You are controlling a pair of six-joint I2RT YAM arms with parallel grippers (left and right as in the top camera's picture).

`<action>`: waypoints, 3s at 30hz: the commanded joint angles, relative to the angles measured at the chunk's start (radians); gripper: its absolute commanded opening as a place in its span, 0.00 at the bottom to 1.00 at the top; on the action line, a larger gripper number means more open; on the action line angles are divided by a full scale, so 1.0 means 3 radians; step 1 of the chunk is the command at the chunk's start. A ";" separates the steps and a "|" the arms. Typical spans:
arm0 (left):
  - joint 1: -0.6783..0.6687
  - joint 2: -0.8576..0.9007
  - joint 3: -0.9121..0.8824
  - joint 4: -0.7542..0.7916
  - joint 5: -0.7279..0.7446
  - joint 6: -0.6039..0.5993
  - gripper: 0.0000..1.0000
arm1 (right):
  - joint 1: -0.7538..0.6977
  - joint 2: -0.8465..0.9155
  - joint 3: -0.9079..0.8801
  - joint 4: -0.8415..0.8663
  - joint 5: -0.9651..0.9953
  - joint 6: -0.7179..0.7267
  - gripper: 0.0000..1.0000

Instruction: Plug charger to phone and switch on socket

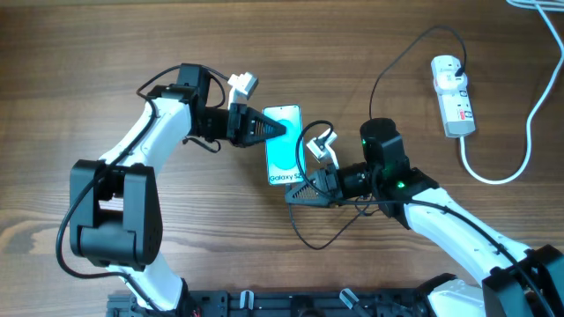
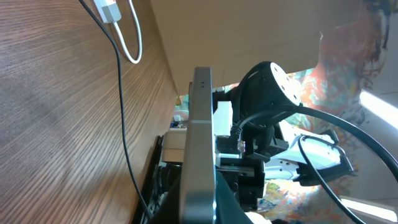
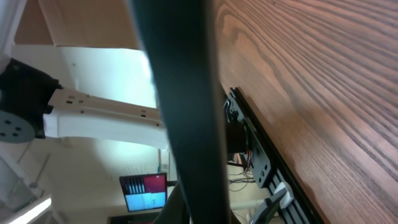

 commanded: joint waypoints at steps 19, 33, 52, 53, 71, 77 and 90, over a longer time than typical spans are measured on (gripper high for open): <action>0.0120 -0.0092 -0.0189 0.0186 0.0037 0.0312 0.04 | -0.0258 -0.0013 0.0354 -0.0196 0.0599 -0.1194 0.50; 0.0112 -0.0244 -0.0188 0.0200 0.0256 0.0977 0.04 | -0.1212 -0.0038 0.0354 -0.0126 -0.0402 -0.1624 0.66; -0.0743 -0.0348 0.0103 0.0899 -0.1801 -0.1414 0.04 | -0.1247 -0.1350 0.0646 -0.2267 0.3254 -0.1251 0.49; -0.0816 -0.0348 0.0154 0.0902 -0.1974 -0.1411 0.04 | -0.1247 -0.1522 0.0701 -0.2481 0.3473 -0.1253 0.49; -0.0868 0.0374 0.0192 0.2049 -0.2330 -0.1723 0.03 | -0.1247 -0.2463 0.0774 -0.3965 0.4325 -0.0989 0.47; -0.0846 0.0621 0.0192 0.2310 -0.2330 -0.1834 0.04 | -0.1247 -0.2463 0.0773 -0.4050 0.4314 -0.0888 0.47; -0.0561 0.0964 0.0192 0.2513 -0.1895 -0.1807 0.04 | -0.1247 -0.2444 0.0773 -0.4073 0.4314 -0.0880 0.47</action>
